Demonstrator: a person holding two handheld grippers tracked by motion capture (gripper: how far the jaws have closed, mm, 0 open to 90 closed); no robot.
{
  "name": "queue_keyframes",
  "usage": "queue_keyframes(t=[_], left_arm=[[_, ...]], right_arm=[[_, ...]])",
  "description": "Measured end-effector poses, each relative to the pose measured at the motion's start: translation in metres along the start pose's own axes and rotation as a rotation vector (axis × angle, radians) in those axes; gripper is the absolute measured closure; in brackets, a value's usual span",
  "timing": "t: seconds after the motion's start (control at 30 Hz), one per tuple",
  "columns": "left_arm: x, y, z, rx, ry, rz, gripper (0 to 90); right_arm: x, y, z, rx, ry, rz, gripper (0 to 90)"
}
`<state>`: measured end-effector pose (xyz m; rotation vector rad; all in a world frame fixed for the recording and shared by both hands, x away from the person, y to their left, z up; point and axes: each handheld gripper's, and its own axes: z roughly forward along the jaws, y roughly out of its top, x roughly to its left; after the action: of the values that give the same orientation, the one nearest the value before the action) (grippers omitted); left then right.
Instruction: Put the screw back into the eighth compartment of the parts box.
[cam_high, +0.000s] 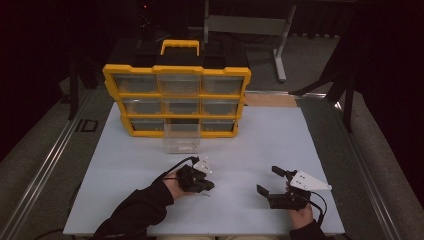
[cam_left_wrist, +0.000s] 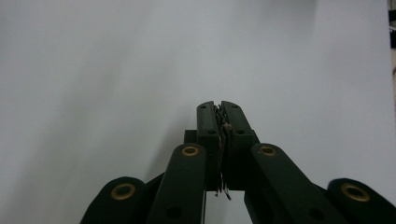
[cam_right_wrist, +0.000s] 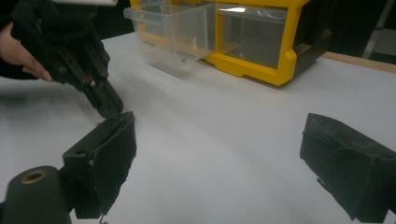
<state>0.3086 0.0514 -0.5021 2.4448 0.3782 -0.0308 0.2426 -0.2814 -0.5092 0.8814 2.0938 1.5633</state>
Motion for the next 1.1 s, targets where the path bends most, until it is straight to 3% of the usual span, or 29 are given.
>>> queue_keyframes(t=[0.73,1.1], left_arm=[[0.007,0.026,-0.067,-0.119,0.102,0.008,88.6],[0.017,0.029,-0.092,-0.179,0.170,-0.034,88.5]], right_arm=[[0.000,0.000,0.000,0.001,0.002,-0.001,10.8],[0.000,0.000,0.001,0.000,0.000,-0.002,10.8]])
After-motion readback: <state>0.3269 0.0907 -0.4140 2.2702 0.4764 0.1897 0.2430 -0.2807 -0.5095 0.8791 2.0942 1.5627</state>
